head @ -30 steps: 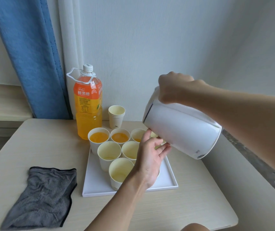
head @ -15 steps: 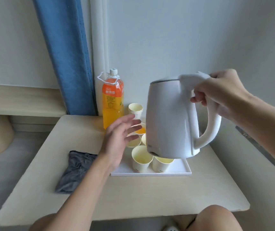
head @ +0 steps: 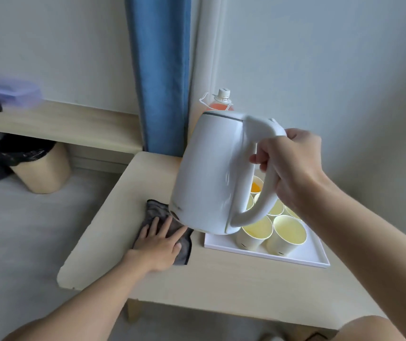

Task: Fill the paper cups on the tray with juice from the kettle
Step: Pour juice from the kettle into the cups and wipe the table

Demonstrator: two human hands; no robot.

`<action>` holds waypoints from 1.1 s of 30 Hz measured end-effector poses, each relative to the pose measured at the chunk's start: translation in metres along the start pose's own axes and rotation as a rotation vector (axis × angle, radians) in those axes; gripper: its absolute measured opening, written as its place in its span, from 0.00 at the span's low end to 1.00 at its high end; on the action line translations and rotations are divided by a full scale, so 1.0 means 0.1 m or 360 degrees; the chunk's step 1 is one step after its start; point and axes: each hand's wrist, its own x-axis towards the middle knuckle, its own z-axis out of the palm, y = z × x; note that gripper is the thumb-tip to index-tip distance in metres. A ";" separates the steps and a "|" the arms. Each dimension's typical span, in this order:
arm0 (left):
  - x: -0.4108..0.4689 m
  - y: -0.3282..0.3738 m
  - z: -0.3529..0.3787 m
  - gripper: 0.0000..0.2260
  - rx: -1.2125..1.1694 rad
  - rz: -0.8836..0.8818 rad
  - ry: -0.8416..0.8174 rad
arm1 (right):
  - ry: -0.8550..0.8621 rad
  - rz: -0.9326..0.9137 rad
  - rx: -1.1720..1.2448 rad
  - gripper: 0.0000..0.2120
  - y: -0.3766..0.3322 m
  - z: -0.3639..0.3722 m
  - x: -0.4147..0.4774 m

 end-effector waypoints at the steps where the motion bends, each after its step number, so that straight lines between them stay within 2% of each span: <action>1: 0.04 -0.04 -0.02 0.24 0.0016 -0.0002 0.0015 | 0.0005 -0.0014 0.0005 0.09 0.04 0.05 0.01; 5: 0.30 -0.23 -0.15 0.24 0.0045 -0.0053 0.0037 | -0.0002 -0.0065 -0.0018 0.11 0.21 0.27 0.09; 11: 0.67 -0.52 -0.39 0.33 0.0087 -0.0134 0.0026 | -0.0009 -0.0113 -0.0079 0.15 0.50 0.56 0.15; 14: 0.74 -0.57 -0.64 0.32 0.0003 -0.0188 0.0047 | -0.0022 -0.0121 -0.0073 0.15 0.63 0.63 0.10; 16: 0.69 -0.60 -0.83 0.25 -0.0299 -0.0134 0.0050 | -0.0027 -0.0093 -0.0078 0.16 0.72 0.66 0.06; 17: 0.70 -0.64 -0.87 0.14 -0.0501 -0.0076 0.0151 | -0.0012 -0.0085 -0.0082 0.16 0.76 0.67 0.03; 18: 0.66 -0.67 -0.89 0.09 -0.0655 -0.0060 0.0300 | 0.0002 -0.0087 -0.0078 0.16 0.80 0.68 0.01; 20: 0.59 -0.78 -0.93 0.18 -0.1096 -0.0182 0.0673 | 0.0006 -0.0113 -0.0083 0.14 0.85 0.71 -0.08; 23: 0.09 -0.64 -1.13 0.13 -0.1675 -0.0267 0.1039 | -0.0018 -0.0148 -0.0130 0.11 0.91 0.76 -0.25; 25: -0.27 -0.41 -1.20 0.09 -0.1888 -0.0188 0.1010 | 0.0004 -0.0150 -0.0108 0.11 0.95 0.80 -0.37; 28: -0.69 -0.12 -1.15 0.06 -0.1967 -0.0065 0.0894 | 0.0060 -0.0139 -0.0059 0.11 1.03 0.87 -0.56; 31: -0.81 -0.01 -1.13 0.13 -0.2000 -0.0104 0.0834 | 0.0050 -0.0097 0.0002 0.12 1.12 0.91 -0.75; 33: -0.85 0.04 -1.17 0.18 -0.2082 -0.0185 0.0792 | -0.0087 -0.0054 0.0048 0.12 1.18 0.93 -0.87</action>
